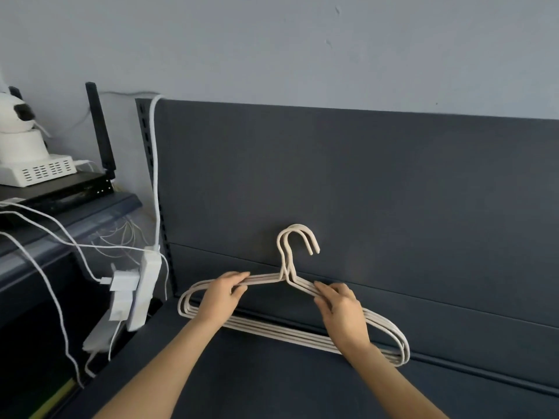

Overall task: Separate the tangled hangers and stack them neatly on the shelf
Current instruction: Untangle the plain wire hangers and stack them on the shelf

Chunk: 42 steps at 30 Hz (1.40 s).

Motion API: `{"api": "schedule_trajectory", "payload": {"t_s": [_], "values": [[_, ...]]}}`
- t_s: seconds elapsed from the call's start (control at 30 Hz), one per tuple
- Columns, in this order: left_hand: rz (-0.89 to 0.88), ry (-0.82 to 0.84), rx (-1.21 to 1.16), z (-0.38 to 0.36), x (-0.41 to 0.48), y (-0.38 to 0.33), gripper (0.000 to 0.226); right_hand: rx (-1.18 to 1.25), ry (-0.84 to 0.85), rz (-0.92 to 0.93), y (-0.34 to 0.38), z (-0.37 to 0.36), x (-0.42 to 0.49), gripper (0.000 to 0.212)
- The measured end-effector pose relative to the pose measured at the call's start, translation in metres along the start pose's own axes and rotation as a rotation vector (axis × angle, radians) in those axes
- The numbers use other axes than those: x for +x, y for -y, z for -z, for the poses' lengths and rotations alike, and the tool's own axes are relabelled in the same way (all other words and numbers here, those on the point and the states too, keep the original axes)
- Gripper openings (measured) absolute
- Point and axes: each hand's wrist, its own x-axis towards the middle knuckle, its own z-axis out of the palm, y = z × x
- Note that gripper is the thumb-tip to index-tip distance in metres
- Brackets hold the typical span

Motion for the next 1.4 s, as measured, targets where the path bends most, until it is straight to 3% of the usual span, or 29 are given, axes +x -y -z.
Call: {"api": "schedule_trajectory", "payload": {"t_s": [0.2,0.4,0.53,0.87,1.17,1.4], "values": [[-0.025,0.008,0.073,-0.002,0.001,0.002,0.039,-0.048,0.043,0.014,0.004,0.004,-0.002,0.037],[-0.046,-0.034,0.353,-0.001,-0.013,-0.007,0.054,-0.1,0.059,0.029,-0.002,0.024,-0.017,0.044],[-0.096,-0.086,0.317,-0.006,-0.043,-0.028,0.051,-0.153,0.053,0.018,-0.02,0.046,-0.04,0.043],[-0.121,0.225,0.183,-0.08,-0.125,-0.108,0.045,-0.299,0.166,-0.139,-0.092,0.153,-0.122,0.054],[-0.146,0.346,0.093,-0.196,-0.215,-0.241,0.039,-0.34,0.09,-0.251,-0.2,0.288,-0.221,0.057],[-0.05,0.575,0.098,-0.297,-0.285,-0.342,0.039,-0.375,0.165,-0.298,-0.278,0.371,-0.286,0.05]]}}
